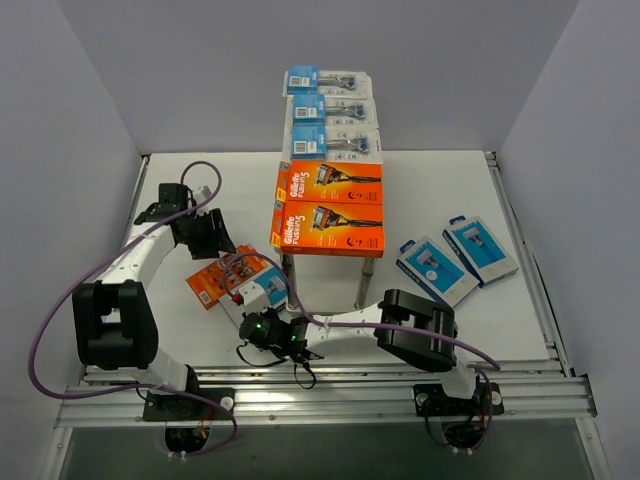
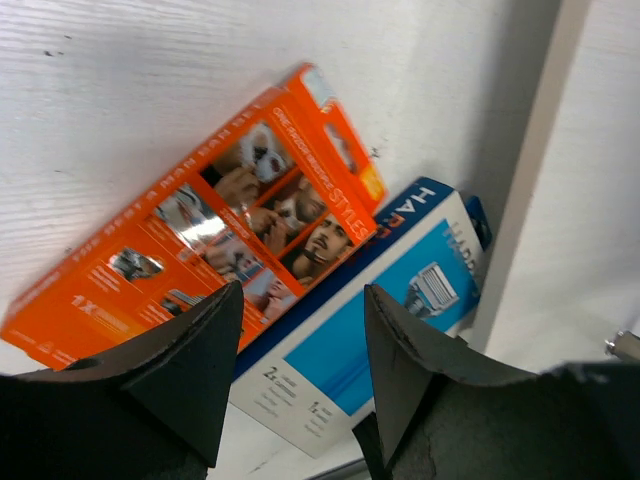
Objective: Place and organize the shaving razors onto the shelf
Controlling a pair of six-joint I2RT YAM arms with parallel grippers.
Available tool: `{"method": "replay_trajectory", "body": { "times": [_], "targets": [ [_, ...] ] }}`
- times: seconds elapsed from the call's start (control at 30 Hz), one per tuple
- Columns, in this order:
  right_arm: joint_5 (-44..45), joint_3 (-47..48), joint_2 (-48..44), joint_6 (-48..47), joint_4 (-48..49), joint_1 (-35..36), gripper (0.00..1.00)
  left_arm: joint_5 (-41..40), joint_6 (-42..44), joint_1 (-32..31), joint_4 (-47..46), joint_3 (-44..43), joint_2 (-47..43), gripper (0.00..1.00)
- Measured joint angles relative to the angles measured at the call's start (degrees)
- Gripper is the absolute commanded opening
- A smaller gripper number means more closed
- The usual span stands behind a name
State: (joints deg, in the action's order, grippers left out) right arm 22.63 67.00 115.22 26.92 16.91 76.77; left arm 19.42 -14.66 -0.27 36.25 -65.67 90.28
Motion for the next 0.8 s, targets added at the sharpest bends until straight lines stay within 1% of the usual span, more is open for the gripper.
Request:
{"method": "replay_trajectory", "body": {
  "times": [0.2, 0.4, 0.5, 0.67, 0.8],
  "targets": [
    [-0.02, 0.02, 0.04, -0.22, -0.02, -1.44, 0.00, 3.26, -1.25, -0.09, 0.13, 2.56, -1.49, 0.60],
    [-0.09, 0.02, 0.04, -0.26, -0.02, -1.84, 0.00, 2.71, -1.29, 0.35, 0.72, 3.74, -1.79, 0.60],
    [-0.20, 0.02, 0.07, -0.26, 0.00, -1.86, 0.00, 1.03, -1.29, 1.99, 0.50, 3.69, -2.21, 0.61],
    [-0.44, 0.02, 0.07, -0.24, 0.13, -1.86, 0.00, -4.17, -1.73, 5.33, -0.79, 2.80, -1.99, 0.63],
    [-1.20, 0.02, 0.09, -0.24, 0.57, -2.01, 0.00, -9.79, -2.32, 6.75, -3.06, 0.02, 0.61, 0.64]
  ]
}}
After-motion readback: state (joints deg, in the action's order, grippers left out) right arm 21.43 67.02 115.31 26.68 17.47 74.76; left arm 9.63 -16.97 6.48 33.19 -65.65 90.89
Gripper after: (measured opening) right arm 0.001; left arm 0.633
